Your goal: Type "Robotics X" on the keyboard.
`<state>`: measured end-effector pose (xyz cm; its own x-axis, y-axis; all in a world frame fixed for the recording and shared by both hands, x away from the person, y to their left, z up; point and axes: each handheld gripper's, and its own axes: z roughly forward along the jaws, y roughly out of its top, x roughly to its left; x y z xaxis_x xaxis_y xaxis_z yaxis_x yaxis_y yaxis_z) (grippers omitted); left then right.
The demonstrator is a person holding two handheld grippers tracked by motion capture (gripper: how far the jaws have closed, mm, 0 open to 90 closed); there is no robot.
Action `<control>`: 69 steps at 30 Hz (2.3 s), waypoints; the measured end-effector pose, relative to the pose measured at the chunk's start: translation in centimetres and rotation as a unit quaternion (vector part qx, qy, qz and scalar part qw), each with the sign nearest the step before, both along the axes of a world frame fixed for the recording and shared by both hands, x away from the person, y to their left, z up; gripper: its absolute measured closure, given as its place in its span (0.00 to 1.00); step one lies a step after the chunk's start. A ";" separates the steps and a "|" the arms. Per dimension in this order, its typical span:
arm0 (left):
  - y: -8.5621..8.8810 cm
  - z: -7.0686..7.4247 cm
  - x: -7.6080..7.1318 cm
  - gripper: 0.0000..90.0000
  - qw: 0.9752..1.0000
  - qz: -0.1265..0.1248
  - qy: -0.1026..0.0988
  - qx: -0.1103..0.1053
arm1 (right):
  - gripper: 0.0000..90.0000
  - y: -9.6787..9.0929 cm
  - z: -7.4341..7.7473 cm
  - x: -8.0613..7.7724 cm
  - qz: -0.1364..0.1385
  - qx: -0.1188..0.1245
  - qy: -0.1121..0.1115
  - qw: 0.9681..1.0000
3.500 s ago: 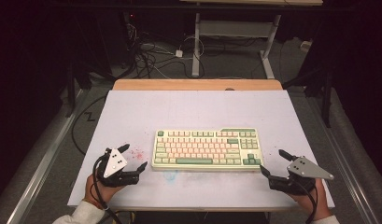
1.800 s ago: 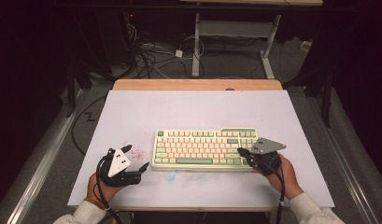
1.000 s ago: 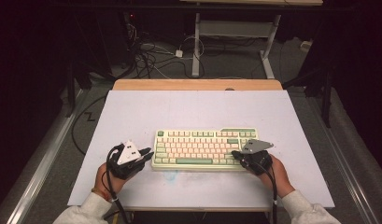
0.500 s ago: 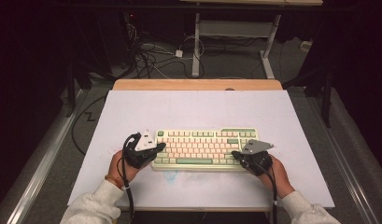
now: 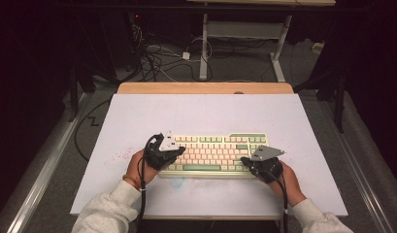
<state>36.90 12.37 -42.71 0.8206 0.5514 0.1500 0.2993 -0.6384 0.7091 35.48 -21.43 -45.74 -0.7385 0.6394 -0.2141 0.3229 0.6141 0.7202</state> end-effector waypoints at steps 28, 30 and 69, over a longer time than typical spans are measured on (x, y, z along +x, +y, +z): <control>-3.1 -1.5 2.8 0.97 0.999 -0.004 0.037 0.033 | 1.00 0.0 0.0 -0.1 0.000 -0.001 -0.003 1.000; -3.2 -1.7 3.0 0.97 0.999 -0.003 0.037 0.034 | 1.00 0.0 0.0 -0.1 -0.001 -0.001 -0.003 1.000; -1.0 1.0 0.5 0.84 0.997 -0.010 -0.067 -0.026 | 1.00 -0.9 2.5 -1.5 0.001 0.037 -0.041 0.998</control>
<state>37.36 11.39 -41.76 0.8063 0.5446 0.2310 0.1862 -0.6042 0.7747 33.95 -22.35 -43.25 -0.7209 0.6547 -0.2273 0.2595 0.5592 0.7874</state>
